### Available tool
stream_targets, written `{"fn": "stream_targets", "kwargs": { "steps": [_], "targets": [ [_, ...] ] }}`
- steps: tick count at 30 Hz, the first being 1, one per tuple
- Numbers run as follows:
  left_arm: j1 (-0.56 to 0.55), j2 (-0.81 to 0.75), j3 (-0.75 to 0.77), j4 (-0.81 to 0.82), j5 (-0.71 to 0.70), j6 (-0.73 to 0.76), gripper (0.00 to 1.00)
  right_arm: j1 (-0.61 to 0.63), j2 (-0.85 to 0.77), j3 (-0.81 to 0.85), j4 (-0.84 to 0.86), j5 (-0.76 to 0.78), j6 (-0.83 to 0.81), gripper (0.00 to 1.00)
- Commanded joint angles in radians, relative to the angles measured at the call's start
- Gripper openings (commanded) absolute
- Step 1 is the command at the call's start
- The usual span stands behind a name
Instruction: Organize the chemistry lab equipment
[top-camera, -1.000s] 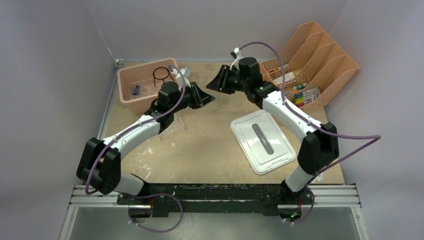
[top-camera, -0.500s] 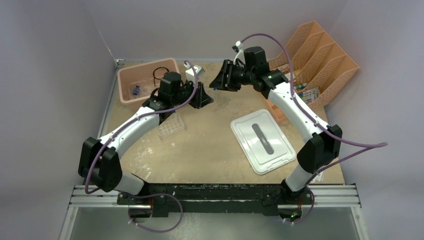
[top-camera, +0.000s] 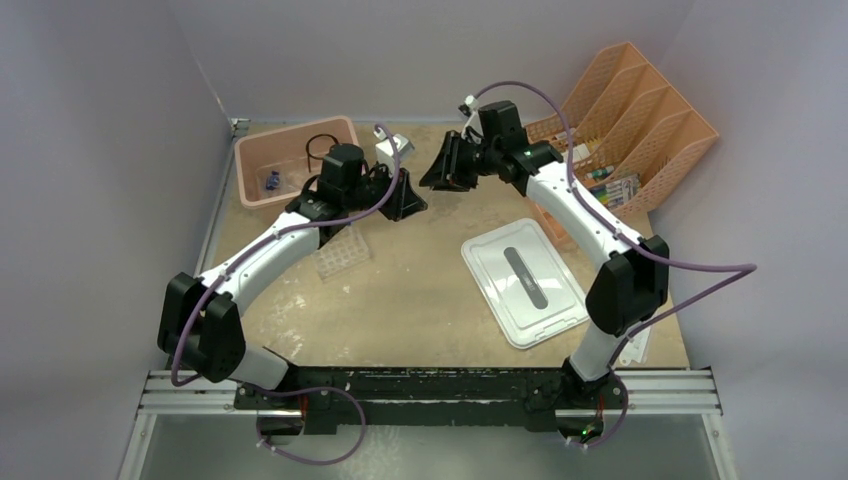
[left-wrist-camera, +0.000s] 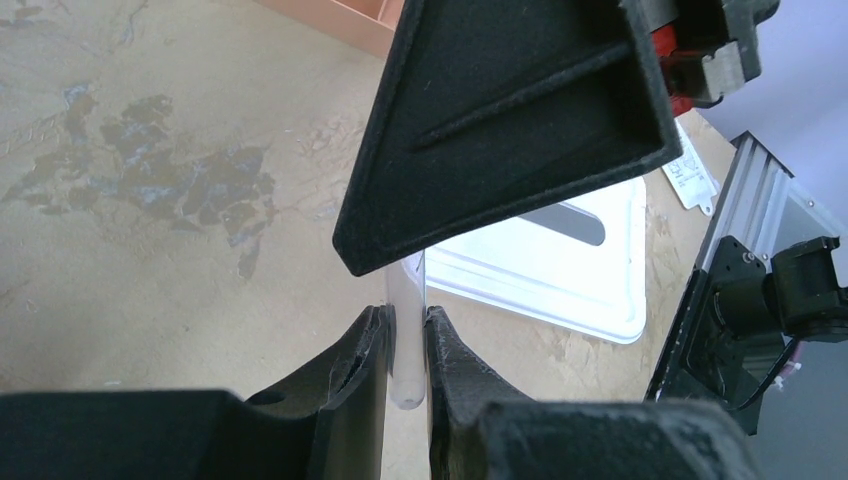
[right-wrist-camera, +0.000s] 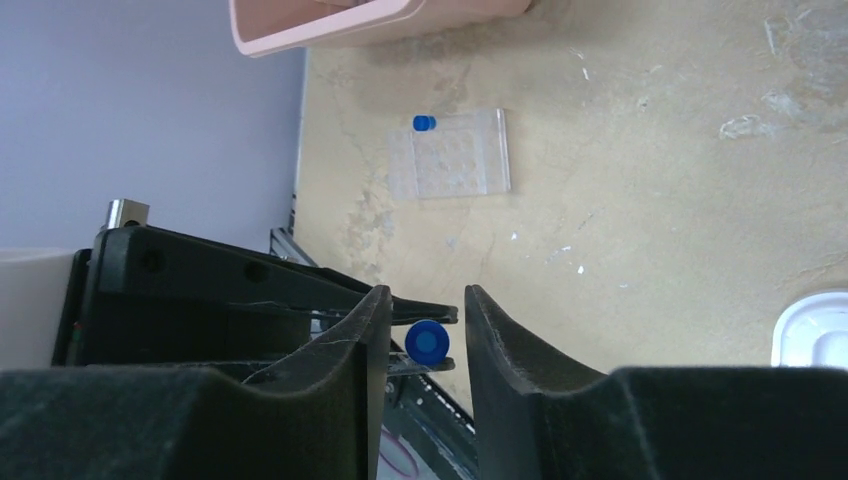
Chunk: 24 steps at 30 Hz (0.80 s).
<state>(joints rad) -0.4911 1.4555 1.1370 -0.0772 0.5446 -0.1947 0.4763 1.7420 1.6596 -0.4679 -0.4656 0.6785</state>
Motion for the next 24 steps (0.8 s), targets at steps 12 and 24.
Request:
{"fn": "stream_targets", "kwargs": {
  "steps": [12,24],
  "targets": [
    [0.016,-0.02,-0.001,0.043,0.009,0.012,0.03,-0.024,-0.111,-0.105,0.167,-0.069,0.049,0.12],
    [0.136,-0.186,-0.072,-0.093,-0.379,-0.235,0.57,-0.011,-0.131,-0.174,0.248,0.289,-0.201,0.11]
  ]
}}
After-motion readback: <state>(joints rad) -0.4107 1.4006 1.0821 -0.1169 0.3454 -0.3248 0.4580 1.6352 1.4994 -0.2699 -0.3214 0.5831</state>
